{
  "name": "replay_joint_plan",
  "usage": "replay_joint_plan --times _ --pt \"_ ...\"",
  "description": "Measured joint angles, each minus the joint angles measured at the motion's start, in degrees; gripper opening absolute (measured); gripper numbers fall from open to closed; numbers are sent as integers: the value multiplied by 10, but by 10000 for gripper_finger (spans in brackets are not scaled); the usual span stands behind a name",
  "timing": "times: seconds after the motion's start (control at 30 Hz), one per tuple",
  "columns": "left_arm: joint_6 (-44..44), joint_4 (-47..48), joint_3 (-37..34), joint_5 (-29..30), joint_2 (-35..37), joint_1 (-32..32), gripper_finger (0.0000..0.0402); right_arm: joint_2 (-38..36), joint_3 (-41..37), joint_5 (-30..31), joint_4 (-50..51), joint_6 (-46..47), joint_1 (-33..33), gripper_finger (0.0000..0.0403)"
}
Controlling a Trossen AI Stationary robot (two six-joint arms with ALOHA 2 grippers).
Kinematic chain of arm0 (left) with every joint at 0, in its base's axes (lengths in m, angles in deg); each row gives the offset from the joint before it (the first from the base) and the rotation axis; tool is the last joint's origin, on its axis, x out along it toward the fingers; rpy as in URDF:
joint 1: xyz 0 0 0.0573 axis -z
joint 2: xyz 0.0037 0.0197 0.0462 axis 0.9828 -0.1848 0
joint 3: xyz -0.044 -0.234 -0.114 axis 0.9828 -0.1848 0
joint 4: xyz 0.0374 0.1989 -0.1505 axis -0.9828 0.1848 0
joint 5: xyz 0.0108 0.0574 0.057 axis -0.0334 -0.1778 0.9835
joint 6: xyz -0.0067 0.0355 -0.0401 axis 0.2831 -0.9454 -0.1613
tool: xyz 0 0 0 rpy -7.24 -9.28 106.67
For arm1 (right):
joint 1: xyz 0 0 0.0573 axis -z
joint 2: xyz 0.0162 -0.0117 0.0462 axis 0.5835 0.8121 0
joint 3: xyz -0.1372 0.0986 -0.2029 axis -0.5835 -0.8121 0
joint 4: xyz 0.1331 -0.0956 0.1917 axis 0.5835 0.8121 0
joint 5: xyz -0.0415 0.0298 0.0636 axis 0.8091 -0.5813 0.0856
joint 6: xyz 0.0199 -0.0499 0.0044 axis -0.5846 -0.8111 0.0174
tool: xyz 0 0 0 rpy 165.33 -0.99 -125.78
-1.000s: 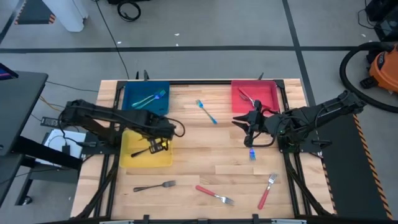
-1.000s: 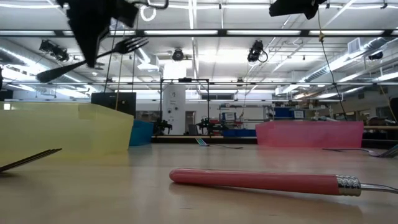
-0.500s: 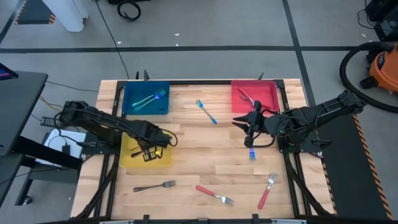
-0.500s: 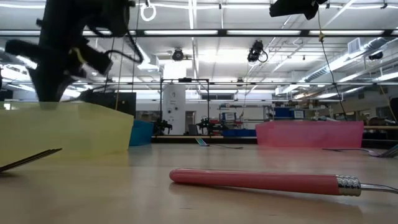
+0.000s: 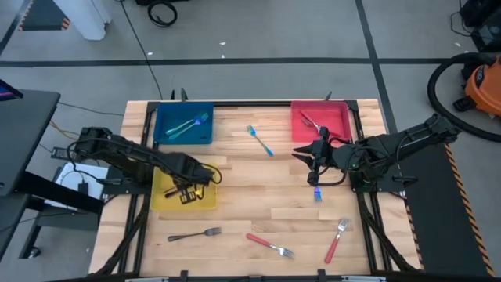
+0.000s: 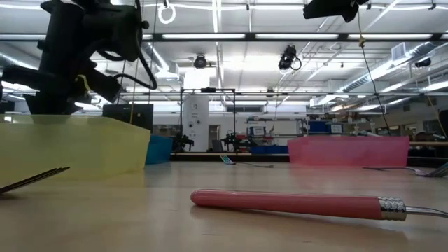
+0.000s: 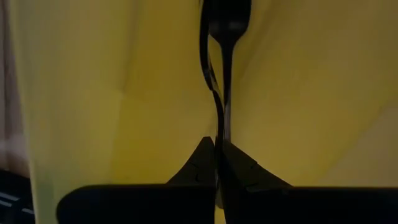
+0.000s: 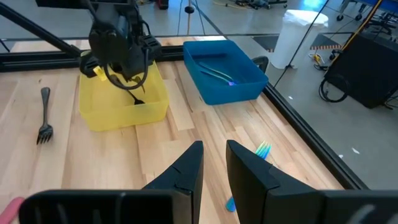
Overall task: Sort silverware by color (type)
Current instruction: Put the black fork into the yellow bin, then put the blue fork into the blue bin
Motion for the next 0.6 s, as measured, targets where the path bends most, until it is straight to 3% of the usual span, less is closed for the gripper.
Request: replay_joint_plan --times 0.2,0.6 --pt "0 0 0 0 0 -18 11 0 0 0 0 0 0 78" --pt "-1 -8 0 1 0 -30 74 0 0 0 1 0 0 78"
